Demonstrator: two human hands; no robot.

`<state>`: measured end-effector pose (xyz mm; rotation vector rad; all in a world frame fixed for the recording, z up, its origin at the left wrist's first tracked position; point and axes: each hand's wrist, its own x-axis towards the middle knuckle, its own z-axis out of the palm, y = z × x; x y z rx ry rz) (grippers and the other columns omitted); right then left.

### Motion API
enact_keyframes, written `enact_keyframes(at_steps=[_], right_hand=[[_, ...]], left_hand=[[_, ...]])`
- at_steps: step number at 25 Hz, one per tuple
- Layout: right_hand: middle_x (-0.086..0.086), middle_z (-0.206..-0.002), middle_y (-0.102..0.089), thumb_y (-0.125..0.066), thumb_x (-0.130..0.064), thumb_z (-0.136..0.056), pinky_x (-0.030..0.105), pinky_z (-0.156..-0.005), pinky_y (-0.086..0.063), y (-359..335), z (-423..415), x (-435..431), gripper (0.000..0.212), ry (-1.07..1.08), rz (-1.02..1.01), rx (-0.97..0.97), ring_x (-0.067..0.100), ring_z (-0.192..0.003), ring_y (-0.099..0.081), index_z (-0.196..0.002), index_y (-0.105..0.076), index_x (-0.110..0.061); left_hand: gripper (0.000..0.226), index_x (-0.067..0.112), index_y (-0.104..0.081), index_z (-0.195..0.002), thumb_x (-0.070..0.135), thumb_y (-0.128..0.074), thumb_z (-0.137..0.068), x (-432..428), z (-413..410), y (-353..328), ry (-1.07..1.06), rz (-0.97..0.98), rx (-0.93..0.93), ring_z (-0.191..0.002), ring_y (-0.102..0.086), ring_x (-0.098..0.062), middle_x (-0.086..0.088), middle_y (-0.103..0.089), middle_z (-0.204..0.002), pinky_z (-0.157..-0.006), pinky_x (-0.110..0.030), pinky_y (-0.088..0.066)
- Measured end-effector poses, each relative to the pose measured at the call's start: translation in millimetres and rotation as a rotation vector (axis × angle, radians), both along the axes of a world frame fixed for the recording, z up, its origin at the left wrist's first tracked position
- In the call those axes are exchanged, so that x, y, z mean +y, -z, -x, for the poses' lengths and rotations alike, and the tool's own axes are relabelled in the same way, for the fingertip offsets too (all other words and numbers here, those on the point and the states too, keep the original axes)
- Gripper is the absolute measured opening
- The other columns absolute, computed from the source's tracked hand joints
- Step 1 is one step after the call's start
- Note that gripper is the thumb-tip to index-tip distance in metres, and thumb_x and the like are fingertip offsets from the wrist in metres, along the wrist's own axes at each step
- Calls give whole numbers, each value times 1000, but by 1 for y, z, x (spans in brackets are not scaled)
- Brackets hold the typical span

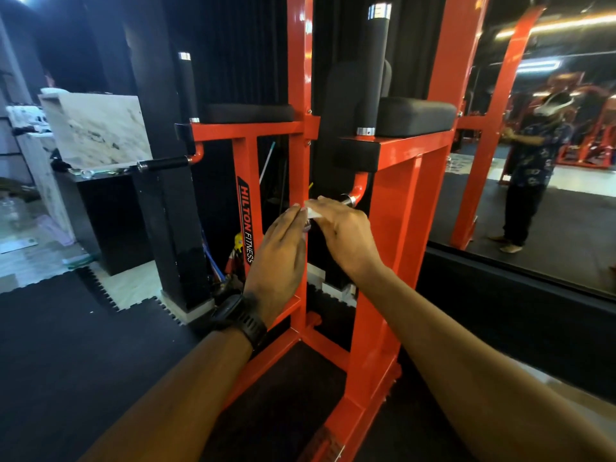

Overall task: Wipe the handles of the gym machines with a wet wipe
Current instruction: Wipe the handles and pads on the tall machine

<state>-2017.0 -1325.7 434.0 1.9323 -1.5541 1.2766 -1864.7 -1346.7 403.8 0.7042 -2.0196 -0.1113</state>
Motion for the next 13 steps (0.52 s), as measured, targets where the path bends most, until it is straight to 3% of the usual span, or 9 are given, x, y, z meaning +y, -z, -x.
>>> enact_keyframes(at_steps=[2, 4, 8, 10, 13], right_hand=[[10, -131, -65, -49, 5, -95, 25, -111, -38, -2, 11, -4, 40, -47, -35, 129, 21, -130, -55, -129, -65, -7], [9, -127, -67, -52, 14, -87, 32, -111, -42, -22, 22, -15, 48, -81, -135, 255, 22, -125, -59, -126, -67, -9], [-2, -115, -66, -48, 13, -85, 40, -92, -52, -62, 25, -32, 49, -151, -421, 521, 18, -110, -62, -115, -68, -20], [-3, -116, -65, -48, 10, -88, 39, -93, -51, -67, 29, -33, 47, -145, -475, 547, 18, -113, -61, -117, -68, -21], [1, -125, -67, -51, 8, -91, 33, -100, -48, -53, 36, -22, 45, -258, -349, 439, 16, -120, -60, -126, -66, -16]], left_hand=[[46, 7, -41, -150, 7, -47, -104, -1, 0, 2, -2, 13, 12, -147, -32, -18, -9, -39, -157, -120, -30, -28], [46, 7, -42, -149, 7, -46, -104, -2, 3, 5, -23, 6, 31, -147, -32, -18, -9, -39, -157, -119, -29, -27], [44, 6, -44, -148, 8, -47, -104, -3, 8, 8, -51, 42, 80, -145, -31, -12, -10, -40, -156, -119, -29, -30], [44, 5, -45, -147, 8, -48, -103, -3, 10, 8, -84, 53, 71, -144, -33, -13, -11, -42, -155, -118, -29, -31], [41, 5, -50, -143, 8, -50, -102, 0, 12, 6, -123, 61, 78, -141, -41, -18, -11, -47, -151, -116, -23, -30]])
